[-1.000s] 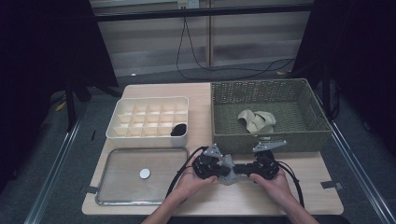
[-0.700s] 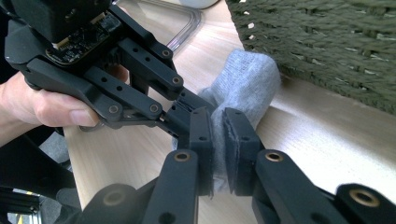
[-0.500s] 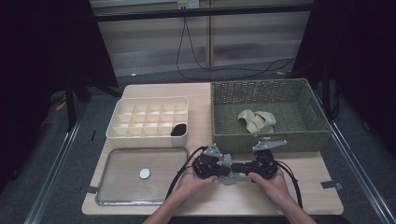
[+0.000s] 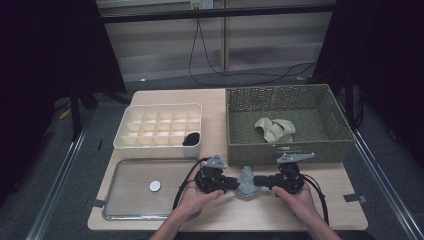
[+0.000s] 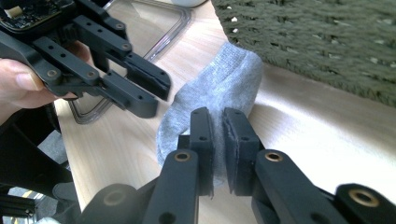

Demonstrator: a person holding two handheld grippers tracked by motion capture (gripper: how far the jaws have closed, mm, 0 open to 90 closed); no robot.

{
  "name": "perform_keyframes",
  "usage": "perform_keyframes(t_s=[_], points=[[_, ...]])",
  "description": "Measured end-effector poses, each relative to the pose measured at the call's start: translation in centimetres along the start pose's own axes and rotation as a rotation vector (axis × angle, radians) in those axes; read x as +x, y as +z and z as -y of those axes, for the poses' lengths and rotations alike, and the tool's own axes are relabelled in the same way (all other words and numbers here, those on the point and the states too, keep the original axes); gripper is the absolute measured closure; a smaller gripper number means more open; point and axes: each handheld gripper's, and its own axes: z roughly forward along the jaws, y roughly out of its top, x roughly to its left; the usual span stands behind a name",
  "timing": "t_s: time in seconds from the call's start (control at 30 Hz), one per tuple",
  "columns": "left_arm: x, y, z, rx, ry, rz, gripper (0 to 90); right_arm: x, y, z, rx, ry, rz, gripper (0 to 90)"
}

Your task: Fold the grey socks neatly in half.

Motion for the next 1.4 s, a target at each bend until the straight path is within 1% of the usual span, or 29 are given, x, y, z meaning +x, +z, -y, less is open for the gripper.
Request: perform_keyframes(t_s=[0.07,0.13,0.2,0.23,0.27,0.3,0.33,0.37,0.4,0.43,0.47,0.5,0.57,0.63,0.77,0.8,0.83,0.87,0.97,1.0,1.03,1.07,1.13,1.2,1.23,1.27,1.33,1.37,1.4], points=[[0.0,-0.1,0.5,0.023,-0.001,0.01,76.7,0.0,-0.2,0.1,0.002,-0.002,0.004,82.9],[-0.2,0.4,0.7,0.035,-0.004,0.013,76.4,0.0,-0.3,0.1,0.004,-0.01,0.015,82.9],[-0.3,1.0,0.6,0.061,0.011,0.019,75.7,0.0,-0.2,0.1,0.006,-0.014,0.018,82.9],[-0.5,1.2,0.6,0.063,0.019,0.005,75.4,0.1,-0.2,0.1,0.007,-0.015,0.016,82.9],[-0.6,1.3,0.6,0.059,0.016,0.027,75.3,0.2,-0.1,0.1,0.006,-0.021,0.017,82.8],[-0.6,1.4,0.5,0.066,0.02,0.021,75.2,0.3,-0.1,0.0,0.006,-0.028,0.018,82.8],[-0.6,1.4,0.5,0.058,0.017,0.022,75.2,0.4,-0.1,0.0,0.003,-0.031,0.017,82.8],[-0.5,1.4,0.5,0.067,0.016,0.017,75.4,0.4,-0.1,-0.1,0.001,-0.036,0.013,82.8],[-0.4,1.4,0.5,0.065,0.017,0.02,75.5,0.5,-0.1,-0.1,0.001,-0.035,0.014,82.8],[-0.4,1.5,0.5,0.058,0.007,0.015,75.6,0.5,-0.1,-0.1,-0.002,-0.037,0.007,82.8],[-0.3,1.5,0.5,0.066,0.015,0.011,75.7,0.5,0.0,-0.2,-0.001,-0.04,0.003,82.7],[-0.4,1.6,0.5,0.059,0.011,0.008,75.7,0.7,0.0,-0.2,-0.004,-0.042,0.003,82.8],[-0.4,1.6,0.4,0.07,0.012,0.005,76.2,0.9,0.2,-0.3,-0.009,-0.046,-0.012,82.7],[-0.4,1.8,0.4,0.066,0.015,0.005,77.1,1.2,0.4,-0.4,-0.009,-0.053,-0.022,82.7],[-0.4,1.9,0.4,0.068,0.018,0.001,80.3,1.8,1.1,-0.4,0.003,-0.075,-0.049,82.7],[-0.4,1.8,0.3,0.08,0.02,-0.001,81.0,1.9,1.2,-0.4,0.009,-0.078,-0.051,82.7],[-0.4,1.9,0.4,0.07,0.019,0.002,81.9,2.0,1.3,-0.4,0.015,-0.076,-0.051,82.7],[-0.4,1.9,0.4,0.071,0.019,0.001,82.7,2.0,1.5,-0.3,0.016,-0.082,-0.056,82.7],[-0.4,2.1,0.4,0.063,0.022,0.003,83.8,2.3,1.8,-0.3,0.031,-0.087,-0.059,82.7],[-0.4,2.0,0.4,0.077,0.024,0.002,84.2,2.3,1.8,-0.3,0.035,-0.089,-0.059,82.6],[-0.4,2.0,0.4,0.076,0.019,0.002,84.5,2.3,2.0,-0.3,0.035,-0.094,-0.063,82.7],[-0.4,2.0,0.4,0.078,0.02,0.0,84.6,2.4,2.0,-0.3,0.041,-0.089,-0.065,82.6],[-0.4,2.0,0.4,0.083,0.024,-0.003,84.8,2.4,2.3,-0.2,0.046,-0.095,-0.069,82.4],[-0.4,2.0,0.4,0.083,0.025,-0.005,85.1,2.6,2.3,-0.2,0.056,-0.101,-0.059,82.4],[-0.4,2.0,0.4,0.086,0.036,-0.026,85.4,2.6,2.4,-0.2,0.057,-0.106,-0.055,82.4],[-0.4,1.9,0.4,0.077,0.032,-0.014,86.1,2.7,2.5,-0.2,0.064,-0.112,-0.052,82.4],[-0.3,1.7,0.5,0.09,0.031,-0.016,86.4,2.8,2.7,-0.1,0.069,-0.121,-0.051,82.5],[-0.1,1.7,0.5,0.081,0.028,-0.02,86.0,2.9,2.8,0.0,0.076,-0.119,-0.05,82.5],[0.0,1.4,0.5,0.078,0.024,-0.042,85.7,2.9,2.8,0.1,0.077,-0.12,-0.053,82.5]])
